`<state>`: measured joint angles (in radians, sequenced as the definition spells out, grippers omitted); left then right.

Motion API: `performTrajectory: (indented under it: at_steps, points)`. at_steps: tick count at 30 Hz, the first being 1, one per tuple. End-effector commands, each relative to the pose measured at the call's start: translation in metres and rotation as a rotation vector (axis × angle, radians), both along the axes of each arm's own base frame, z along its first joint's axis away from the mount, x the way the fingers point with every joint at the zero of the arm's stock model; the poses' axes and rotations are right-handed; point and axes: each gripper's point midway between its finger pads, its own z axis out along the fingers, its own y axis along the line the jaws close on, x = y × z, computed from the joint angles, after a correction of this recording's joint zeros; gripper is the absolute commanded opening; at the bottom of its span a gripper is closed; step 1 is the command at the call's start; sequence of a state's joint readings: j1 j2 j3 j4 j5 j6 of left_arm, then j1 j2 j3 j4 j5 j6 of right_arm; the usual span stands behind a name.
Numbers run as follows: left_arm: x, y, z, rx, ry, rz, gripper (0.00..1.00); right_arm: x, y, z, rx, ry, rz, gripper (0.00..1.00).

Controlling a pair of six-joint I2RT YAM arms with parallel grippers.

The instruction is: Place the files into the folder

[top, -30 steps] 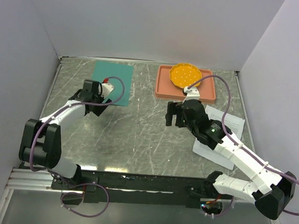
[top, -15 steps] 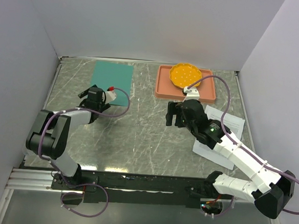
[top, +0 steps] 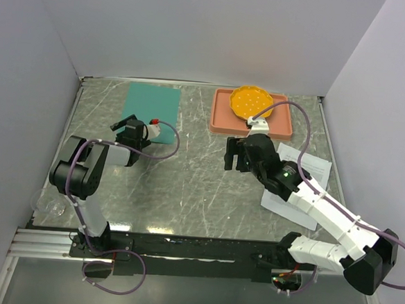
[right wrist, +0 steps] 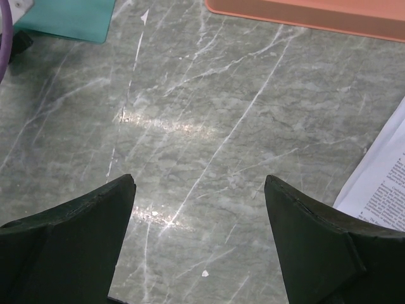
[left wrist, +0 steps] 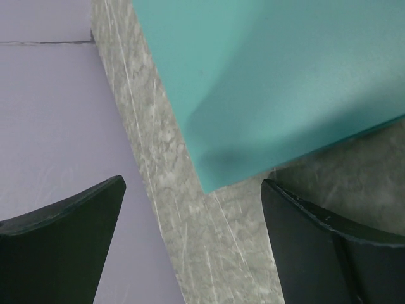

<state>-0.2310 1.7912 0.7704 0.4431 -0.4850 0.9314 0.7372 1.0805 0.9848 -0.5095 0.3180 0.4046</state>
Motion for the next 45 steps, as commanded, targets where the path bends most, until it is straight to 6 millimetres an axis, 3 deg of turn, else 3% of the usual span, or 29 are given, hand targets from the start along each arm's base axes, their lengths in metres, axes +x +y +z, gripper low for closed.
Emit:
performTrajectory:
  at_steps: [1,6,21,28,45]
  points:
    - [0.013,-0.007,0.008,0.002,-0.046,-0.014,0.97,0.009,0.006,0.022,0.026,-0.048,-0.007,0.90]
    - [0.018,-0.011,0.013,-0.005,-0.072,-0.020,0.99,0.010,0.008,0.019,0.024,-0.041,-0.008,0.88]
    - [0.032,-0.016,0.024,0.014,-0.142,-0.020,0.89,0.009,0.008,0.010,0.014,-0.023,-0.006,0.84]
    - [0.029,-0.030,0.044,-0.019,-0.156,-0.056,0.89,0.010,0.009,0.007,0.015,-0.014,-0.013,0.84]
    - [0.049,-0.027,0.031,0.038,-0.197,-0.019,0.88,0.008,0.004,0.010,0.020,-0.033,-0.025,0.81]
